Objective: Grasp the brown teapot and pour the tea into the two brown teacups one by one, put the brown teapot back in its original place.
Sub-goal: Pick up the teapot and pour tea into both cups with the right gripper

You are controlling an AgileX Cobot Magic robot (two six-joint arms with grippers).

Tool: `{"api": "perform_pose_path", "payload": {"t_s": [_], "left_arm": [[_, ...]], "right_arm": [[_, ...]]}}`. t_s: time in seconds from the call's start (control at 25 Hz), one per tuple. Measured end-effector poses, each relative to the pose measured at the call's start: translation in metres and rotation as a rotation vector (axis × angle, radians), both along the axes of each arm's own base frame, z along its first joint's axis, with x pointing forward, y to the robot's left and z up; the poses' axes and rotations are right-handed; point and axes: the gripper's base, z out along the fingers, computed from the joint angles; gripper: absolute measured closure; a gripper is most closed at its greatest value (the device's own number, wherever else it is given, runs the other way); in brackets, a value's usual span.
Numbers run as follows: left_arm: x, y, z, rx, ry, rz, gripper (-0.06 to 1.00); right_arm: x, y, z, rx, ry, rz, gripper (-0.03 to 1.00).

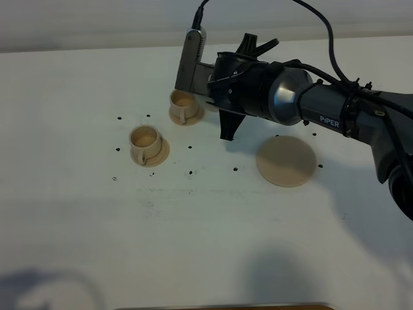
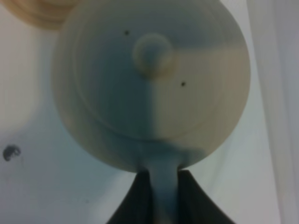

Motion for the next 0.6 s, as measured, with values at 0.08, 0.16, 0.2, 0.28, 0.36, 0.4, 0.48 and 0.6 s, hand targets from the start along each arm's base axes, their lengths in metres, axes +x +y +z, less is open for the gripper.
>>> {"api": "perform_pose_path", "payload": {"t_s": [0.08,0.16,0.2,0.28,0.36,0.4,0.48,0.6], "left_arm": [[0.0,0.0,0.0,0.0,0.0,0.0,0.64],[0.0,0.0,0.0,0.0,0.0,0.0,0.64],[0.0,0.0,0.0,0.0,0.0,0.0,0.64],[0.0,0.0,0.0,0.0,0.0,0.0,0.64],[0.0,0.0,0.0,0.0,0.0,0.0,0.64],[0.0,0.0,0.0,0.0,0.0,0.0,0.64],[0.0,0.0,0.0,0.0,0.0,0.0,0.64],[0.0,0.0,0.0,0.0,0.0,0.0,0.64]], "right_arm": [[0.0002,0.0005,0.0007,-0.01,-0.01,0.009,0.86],[0.0005,0.0006,0.0013,-0.02,-0.018,0.016,0.86],[0.0008,0.0006,0.0016,-0.024,-0.022,0.019,0.86],[0.0013,0.0004,0.0021,-0.033,-0.03,0.024,0.86],[0.002,0.0003,0.0029,-0.043,-0.039,0.033,0.86],[0.0017,0.001,0.0032,-0.051,-0.043,0.041,0.86],[0.0011,0.0022,0.0034,-0.066,-0.044,0.059,0.86],[0.0006,0.004,0.0036,-0.071,-0.047,0.077,0.86]]}}
